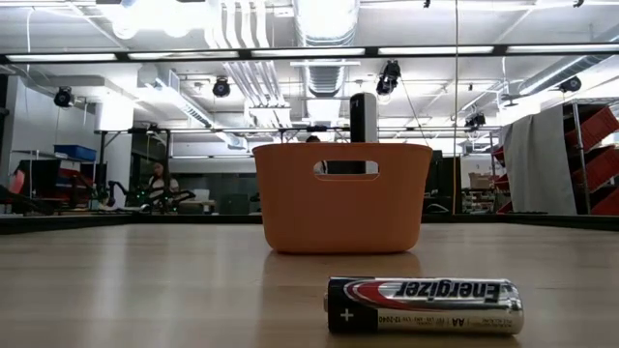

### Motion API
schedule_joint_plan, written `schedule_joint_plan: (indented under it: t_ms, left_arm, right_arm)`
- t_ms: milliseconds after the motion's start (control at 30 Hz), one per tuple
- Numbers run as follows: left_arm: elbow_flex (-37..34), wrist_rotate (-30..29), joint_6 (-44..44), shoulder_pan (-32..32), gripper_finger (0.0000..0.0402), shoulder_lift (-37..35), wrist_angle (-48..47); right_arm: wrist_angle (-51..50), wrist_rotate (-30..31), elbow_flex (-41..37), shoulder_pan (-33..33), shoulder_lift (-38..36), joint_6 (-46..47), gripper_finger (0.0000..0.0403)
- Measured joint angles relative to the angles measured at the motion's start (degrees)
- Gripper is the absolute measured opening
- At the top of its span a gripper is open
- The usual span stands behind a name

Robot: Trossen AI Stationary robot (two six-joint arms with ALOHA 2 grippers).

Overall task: Sort batteries
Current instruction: Put the silver battery into the yellow bin

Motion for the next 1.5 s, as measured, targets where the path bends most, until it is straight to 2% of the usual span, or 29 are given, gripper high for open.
schedule_joint_plan:
  t_ms: [133, 333, 667, 800, 933, 1067, 1267, 1500]
  left_arm:
    - [0.0, -4.7, -2.9, -3.3, 0.0126, 0.0, -0.1]
    - [-0.1, -8.5, -5.2, -7.4, 0.0126, 0.0, 0.0]
    - [1.1, -9.2, -4.5, -9.9, 0.0126, 0.0, 0.1]
    - [5.4, -11.0, 1.5, -9.9, 0.0126, 0.0, 0.1]
    - [9.0, -11.3, 3.4, -10.1, 0.0126, -0.1, 0.3]
    - [8.8, -12.0, 4.3, -11.3, 0.0126, -0.1, -2.9]
    - [7.6, -20.3, 4.2, -13.0, 0.0126, -0.1, -5.5]
    - [7.6, -20.5, 4.3, -13.1, 0.0126, -0.1, -6.3]
  right_arm:
    - [-2.5, -0.3, 5.8, 0.3, 5.3, 2.4, 0.0201]
    - [-3.1, -3.2, 9.8, 0.8, 11.3, 7.0, 0.0201]
    - [-5.0, -4.1, 12.5, 0.7, 19.8, 10.3, 0.0201]
    - [-5.6, -4.1, 12.5, 0.3, 21.6, 11.3, 0.0201]
    - [-5.7, -3.4, 12.4, -0.1, 22.0, 12.0, 0.0201]
    - [-5.4, -2.6, 12.2, -0.7, 22.2, 11.9, 0.0201]
    - [-4.7, -2.1, 11.8, -1.0, 23.8, 9.6, 0.0201]
    - [-2.5, -3.8, 11.8, -1.2, 26.4, 9.5, 0.0199]
